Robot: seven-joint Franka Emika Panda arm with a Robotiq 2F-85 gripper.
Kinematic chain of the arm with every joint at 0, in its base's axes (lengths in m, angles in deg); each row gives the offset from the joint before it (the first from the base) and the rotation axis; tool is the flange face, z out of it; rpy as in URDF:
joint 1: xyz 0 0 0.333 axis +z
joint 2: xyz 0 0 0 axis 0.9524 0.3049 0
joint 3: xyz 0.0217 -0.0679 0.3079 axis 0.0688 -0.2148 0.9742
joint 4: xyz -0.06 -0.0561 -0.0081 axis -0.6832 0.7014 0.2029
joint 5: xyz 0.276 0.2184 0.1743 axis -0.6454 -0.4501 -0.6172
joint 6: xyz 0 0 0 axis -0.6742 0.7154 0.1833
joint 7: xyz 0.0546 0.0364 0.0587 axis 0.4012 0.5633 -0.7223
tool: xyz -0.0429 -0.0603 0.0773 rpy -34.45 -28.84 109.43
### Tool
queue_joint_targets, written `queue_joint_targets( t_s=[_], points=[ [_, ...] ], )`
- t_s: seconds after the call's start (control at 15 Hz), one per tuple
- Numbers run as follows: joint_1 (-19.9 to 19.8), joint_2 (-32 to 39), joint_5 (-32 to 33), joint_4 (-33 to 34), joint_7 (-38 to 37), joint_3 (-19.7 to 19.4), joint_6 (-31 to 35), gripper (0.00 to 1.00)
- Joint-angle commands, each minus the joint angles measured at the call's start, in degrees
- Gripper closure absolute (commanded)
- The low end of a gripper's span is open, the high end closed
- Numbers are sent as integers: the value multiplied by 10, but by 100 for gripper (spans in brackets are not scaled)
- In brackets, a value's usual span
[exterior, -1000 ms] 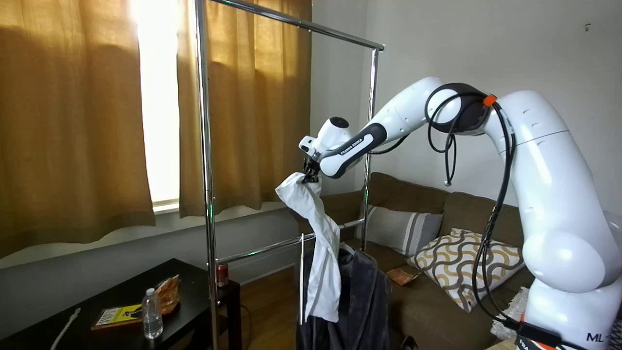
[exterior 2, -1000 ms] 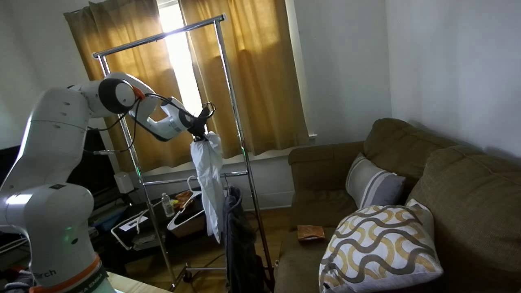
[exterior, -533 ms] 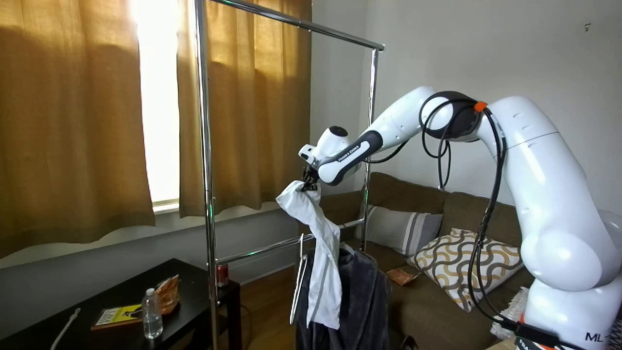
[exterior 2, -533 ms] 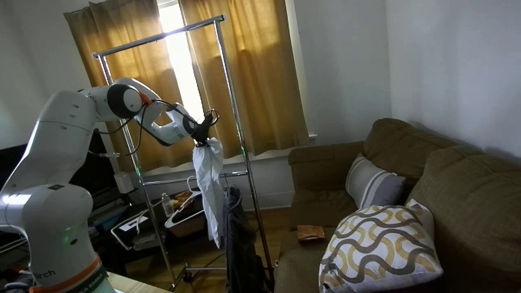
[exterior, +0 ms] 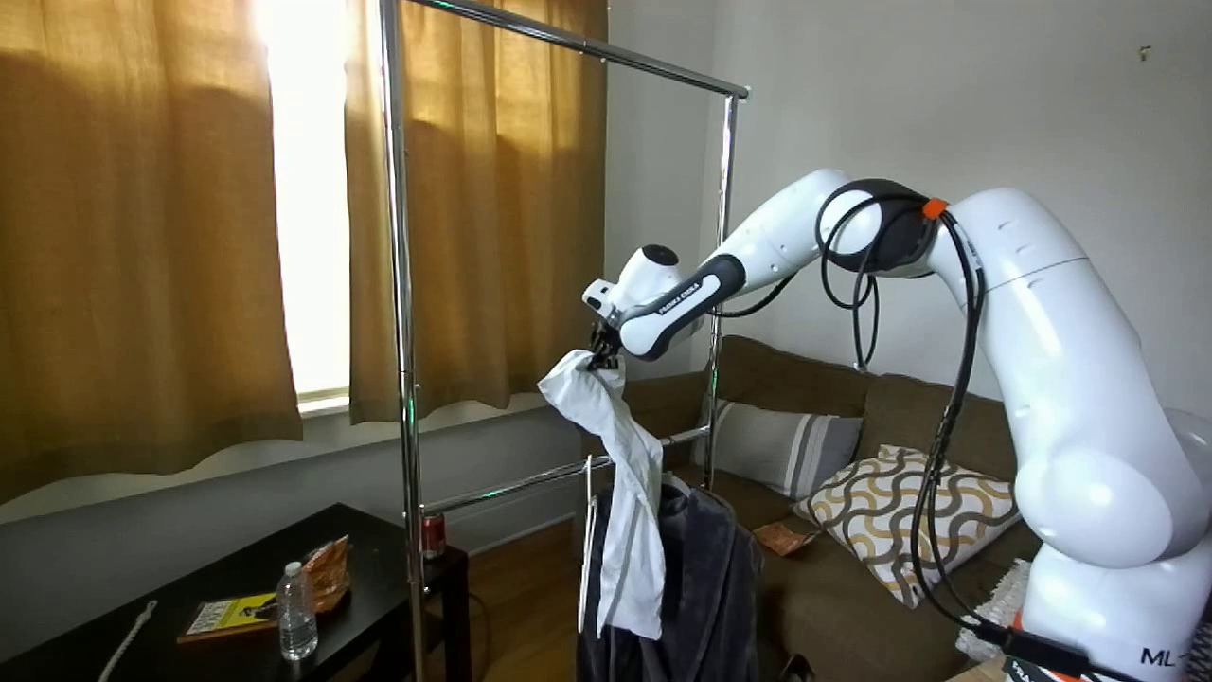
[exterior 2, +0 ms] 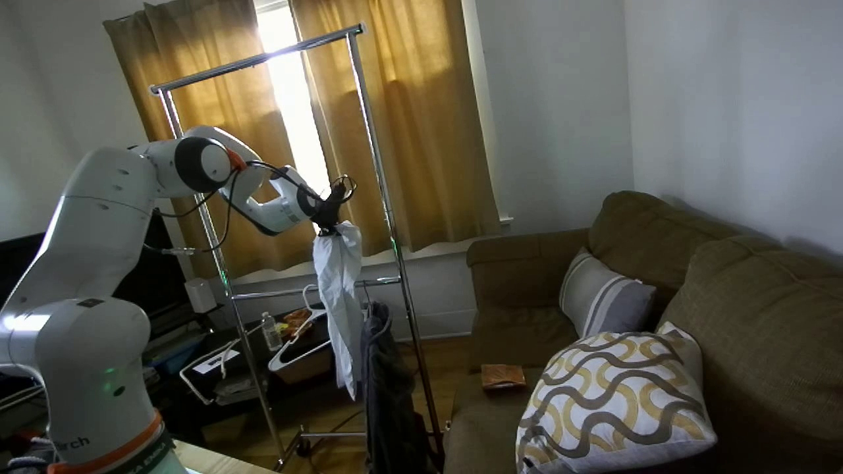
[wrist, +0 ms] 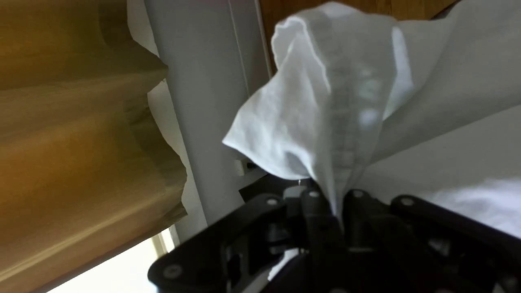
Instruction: Pick up the white cloth from the couch and put it on the bottom railing
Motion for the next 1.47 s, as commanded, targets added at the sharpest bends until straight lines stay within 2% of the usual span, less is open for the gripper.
queue_joint_targets(
  t_s=[0.0, 0.27, 0.87, 0.93, 1.07, 1.27, 1.33, 1.4],
  points=[
    [-12, 59, -7, 73, 20, 16, 39, 99],
    [-18, 133, -3, 154, 52, 38, 77, 99],
    [-31, 260, -17, 263, 112, 78, 39, 96],
    [-27, 267, -19, 273, 113, 74, 32, 69],
    [-29, 281, -27, 290, 122, 80, 22, 62],
    [-24, 287, -40, 308, 120, 78, 9, 39],
    [-10, 282, -42, 315, 94, 53, -1, 33],
    [-5, 275, -45, 314, 84, 46, -5, 24]
  ],
)
